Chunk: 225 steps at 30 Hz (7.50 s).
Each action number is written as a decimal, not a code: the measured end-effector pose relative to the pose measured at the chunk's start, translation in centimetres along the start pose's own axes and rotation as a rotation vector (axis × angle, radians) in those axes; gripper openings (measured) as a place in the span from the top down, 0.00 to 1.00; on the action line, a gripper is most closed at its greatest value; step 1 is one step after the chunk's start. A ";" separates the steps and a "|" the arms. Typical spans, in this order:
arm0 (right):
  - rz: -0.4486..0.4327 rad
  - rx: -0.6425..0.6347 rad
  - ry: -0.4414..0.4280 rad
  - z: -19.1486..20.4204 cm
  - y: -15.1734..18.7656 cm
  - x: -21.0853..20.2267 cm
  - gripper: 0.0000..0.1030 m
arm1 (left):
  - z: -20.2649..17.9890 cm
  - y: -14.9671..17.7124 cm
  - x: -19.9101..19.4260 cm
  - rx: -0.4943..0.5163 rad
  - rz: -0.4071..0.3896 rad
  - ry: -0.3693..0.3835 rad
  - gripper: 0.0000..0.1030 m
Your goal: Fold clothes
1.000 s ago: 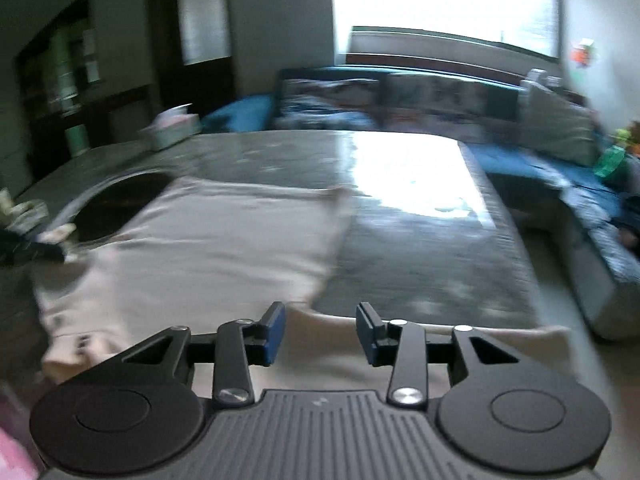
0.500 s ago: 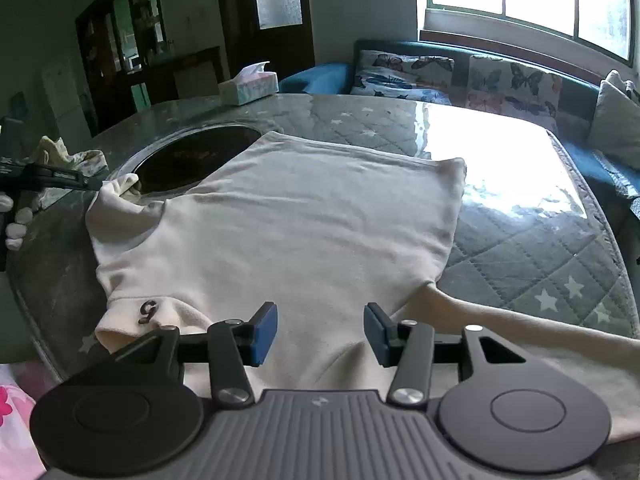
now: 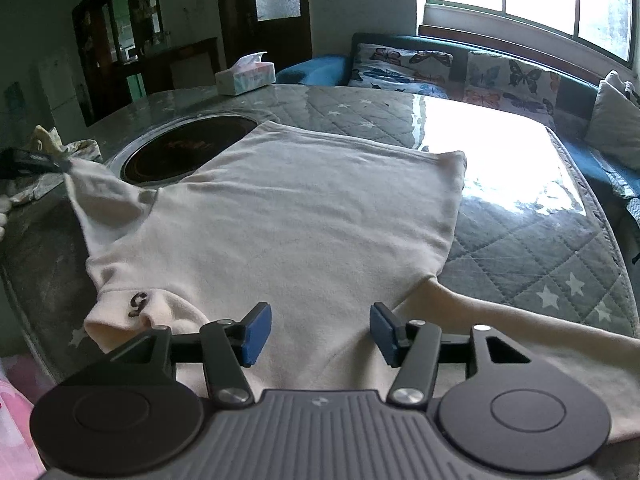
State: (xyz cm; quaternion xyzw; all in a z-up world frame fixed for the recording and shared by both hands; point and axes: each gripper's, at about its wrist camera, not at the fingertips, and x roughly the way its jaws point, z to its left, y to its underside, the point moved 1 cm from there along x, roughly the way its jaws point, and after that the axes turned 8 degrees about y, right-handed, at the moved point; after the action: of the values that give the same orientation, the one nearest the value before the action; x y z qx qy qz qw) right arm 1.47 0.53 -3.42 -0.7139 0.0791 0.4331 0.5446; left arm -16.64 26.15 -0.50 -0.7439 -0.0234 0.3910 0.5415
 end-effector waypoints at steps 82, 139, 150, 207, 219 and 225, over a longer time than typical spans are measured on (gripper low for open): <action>-0.047 0.417 0.318 -9.9 6.6 -6.9 0.48 | -28.8 6.8 -2.1 0.622 0.345 0.722 0.42; -0.113 0.686 0.518 -19.5 9.3 -5.7 0.92 | -32.9 9.5 -3.0 0.733 0.374 0.710 0.11; -0.197 0.607 0.445 -17.1 6.2 -7.5 0.94 | -32.0 8.0 -2.2 0.685 0.333 0.605 0.03; -0.107 0.162 -0.253 7.7 -5.4 2.6 0.94 | -17.8 1.6 3.6 0.350 0.250 0.187 0.00; -0.123 0.152 -0.222 5.5 -3.9 -0.3 0.75 | -19.0 1.3 1.4 0.342 0.232 0.324 0.04; -0.095 0.188 -0.041 0.5 -1.0 -2.8 0.67 | -20.8 2.1 0.4 0.379 0.242 0.384 0.09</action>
State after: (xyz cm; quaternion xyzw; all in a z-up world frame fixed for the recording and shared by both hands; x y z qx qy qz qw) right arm 0.08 0.36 -0.80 -0.6537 0.0742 0.4117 0.6306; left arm -4.50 9.09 -0.20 -0.6873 0.2419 0.3019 0.6148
